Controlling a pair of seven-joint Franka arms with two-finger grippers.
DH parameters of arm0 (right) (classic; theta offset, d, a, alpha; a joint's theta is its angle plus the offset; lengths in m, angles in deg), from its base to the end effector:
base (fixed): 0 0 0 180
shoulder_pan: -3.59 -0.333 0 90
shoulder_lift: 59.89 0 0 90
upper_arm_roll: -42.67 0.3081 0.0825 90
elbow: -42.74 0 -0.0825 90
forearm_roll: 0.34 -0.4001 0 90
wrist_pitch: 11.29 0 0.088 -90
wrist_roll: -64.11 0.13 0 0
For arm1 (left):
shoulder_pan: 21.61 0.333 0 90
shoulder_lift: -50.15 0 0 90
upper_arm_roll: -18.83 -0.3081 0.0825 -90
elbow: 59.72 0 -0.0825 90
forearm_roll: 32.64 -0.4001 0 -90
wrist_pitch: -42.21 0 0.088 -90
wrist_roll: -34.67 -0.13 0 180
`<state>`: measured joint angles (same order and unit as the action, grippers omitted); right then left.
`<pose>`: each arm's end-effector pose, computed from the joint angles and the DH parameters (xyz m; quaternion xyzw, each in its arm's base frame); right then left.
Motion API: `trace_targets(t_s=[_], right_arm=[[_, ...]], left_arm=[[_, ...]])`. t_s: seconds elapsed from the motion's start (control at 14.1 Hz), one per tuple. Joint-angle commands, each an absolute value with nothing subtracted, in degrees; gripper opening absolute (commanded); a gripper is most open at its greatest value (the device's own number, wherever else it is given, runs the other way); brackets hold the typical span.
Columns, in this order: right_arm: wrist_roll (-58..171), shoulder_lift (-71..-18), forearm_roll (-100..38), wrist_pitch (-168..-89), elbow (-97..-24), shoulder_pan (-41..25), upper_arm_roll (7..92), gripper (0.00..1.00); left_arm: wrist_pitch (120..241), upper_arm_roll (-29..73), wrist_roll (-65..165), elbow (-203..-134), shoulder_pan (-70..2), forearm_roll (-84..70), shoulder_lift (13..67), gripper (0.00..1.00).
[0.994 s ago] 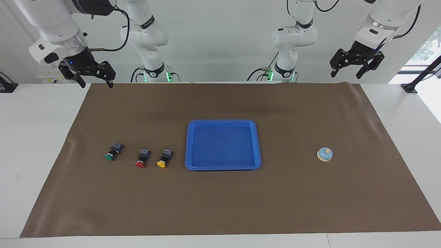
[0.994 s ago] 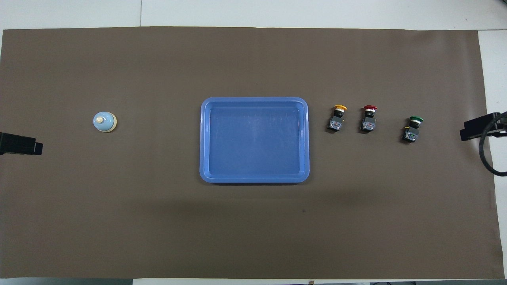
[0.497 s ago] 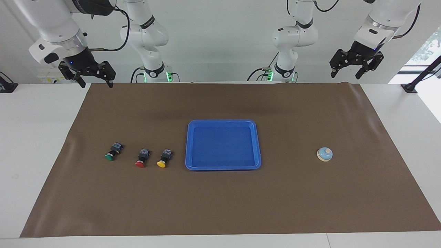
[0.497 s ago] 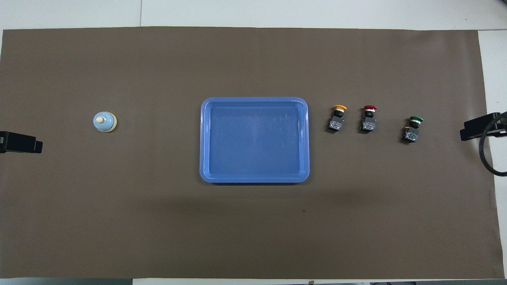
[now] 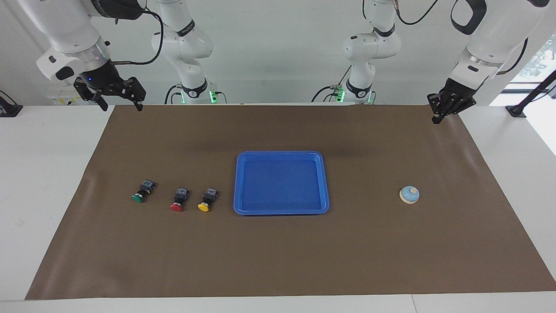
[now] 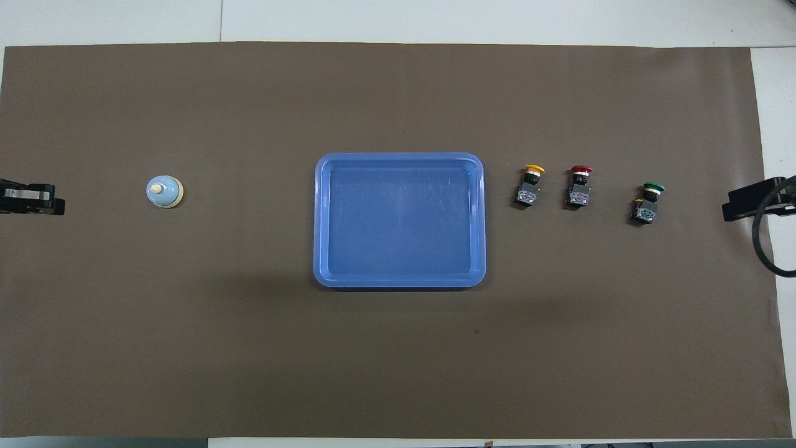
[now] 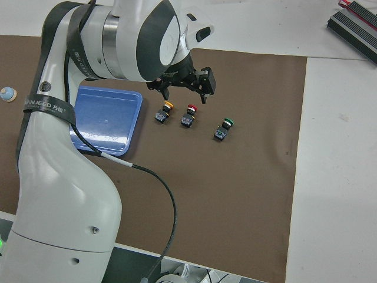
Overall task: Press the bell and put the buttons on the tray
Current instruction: 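Move the left gripper toward the white bell, then press down on the white bell with the left gripper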
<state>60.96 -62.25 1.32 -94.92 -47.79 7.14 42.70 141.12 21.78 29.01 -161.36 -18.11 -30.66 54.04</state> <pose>0.5432 -0.0374 0.6030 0.9991 -0.0043 -0.0404 0.0121 0.5596 0.0007 0.5456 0.9989 -0.0420 0.0109 0.0148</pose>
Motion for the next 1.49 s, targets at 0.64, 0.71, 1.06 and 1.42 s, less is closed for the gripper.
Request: trace_targets(t_s=[0.64,0.71,1.06,1.42], right_arm=[[59.63,-62.79,1.95,-94.61,-48.14,7.90,43.28,1.00],[59.63,-62.79,1.95,-94.61,-48.14,7.81,43.28,1.00],[59.63,-62.79,1.95,-94.61,-48.14,7.81,43.28,1.00],[59.63,-62.79,1.95,-94.61,-48.14,7.81,43.28,1.00]], left_arm=[[163.49,21.91,30.10,-169.31,-17.92,-31.59,39.78,0.00],[164.90,21.91,30.10,-170.10,-17.92,-31.68,39.61,0.00],[170.34,21.82,29.83,-171.87,-17.66,-31.68,38.02,0.00],[175.89,21.82,29.74,-172.66,-17.66,-31.68,34.51,0.00]])
